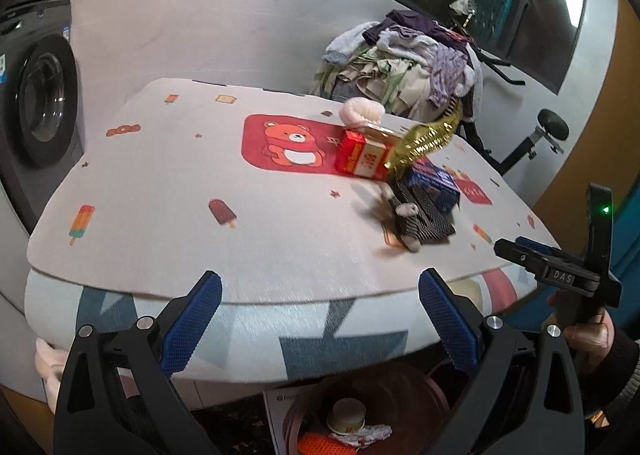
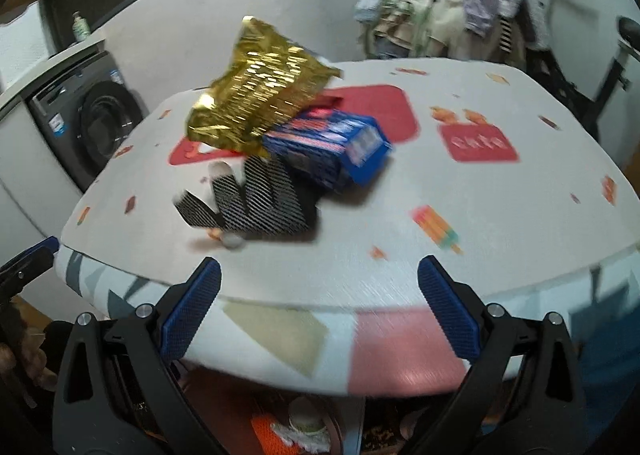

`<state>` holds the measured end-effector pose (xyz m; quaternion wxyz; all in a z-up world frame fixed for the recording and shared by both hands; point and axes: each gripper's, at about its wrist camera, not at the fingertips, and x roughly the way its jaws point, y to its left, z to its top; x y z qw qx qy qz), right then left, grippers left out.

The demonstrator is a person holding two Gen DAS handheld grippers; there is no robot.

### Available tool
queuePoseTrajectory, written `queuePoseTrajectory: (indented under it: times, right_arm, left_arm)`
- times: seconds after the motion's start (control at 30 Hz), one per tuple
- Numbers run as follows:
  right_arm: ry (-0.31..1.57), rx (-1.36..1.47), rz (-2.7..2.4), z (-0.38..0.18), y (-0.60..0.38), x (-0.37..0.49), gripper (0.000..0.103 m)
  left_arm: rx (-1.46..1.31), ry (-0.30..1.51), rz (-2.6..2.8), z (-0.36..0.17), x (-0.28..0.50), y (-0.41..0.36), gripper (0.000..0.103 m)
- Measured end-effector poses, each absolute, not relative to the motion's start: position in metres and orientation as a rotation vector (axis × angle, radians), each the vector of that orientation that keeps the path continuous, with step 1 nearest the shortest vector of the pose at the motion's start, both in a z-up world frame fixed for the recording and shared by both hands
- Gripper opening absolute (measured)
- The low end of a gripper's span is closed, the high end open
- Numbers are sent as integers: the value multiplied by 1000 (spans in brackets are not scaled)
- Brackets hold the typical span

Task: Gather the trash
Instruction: 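Grasp the black-and-white dotted glove with the right tool while the left tool reaches the gold foil bag, then close the left tool on the gold foil bag and lift it while the right tool holds the glove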

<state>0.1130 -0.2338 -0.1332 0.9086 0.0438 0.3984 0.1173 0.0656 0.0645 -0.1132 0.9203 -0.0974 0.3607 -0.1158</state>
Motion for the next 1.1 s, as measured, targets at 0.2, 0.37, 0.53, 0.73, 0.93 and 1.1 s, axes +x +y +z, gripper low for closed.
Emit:
queuePoseTrajectory:
  times: [0.2, 0.37, 0.53, 0.73, 0.93, 1.1]
  right_arm:
    - [848, 36, 317, -144, -209, 156, 51]
    - [884, 40, 326, -156, -206, 176, 32]
    - [933, 53, 308, -172, -211, 182, 24]
    - [850, 112, 367, -146, -217, 159, 10]
    - [708, 156, 359, -95, -239, 135, 9]
    - [596, 163, 326, -53, -261, 122, 9]
  left_arm:
    - [-224, 743, -221, -115, 79, 77, 96]
    - [-243, 759, -216, -123, 86, 84, 96]
    - [-243, 784, -224, -134, 90, 80, 96]
    - [-227, 776, -263, -132, 88, 70, 96]
    - [-224, 755, -292, -122, 87, 61, 96]
    - [-216, 748, -323, -116, 85, 48, 96]
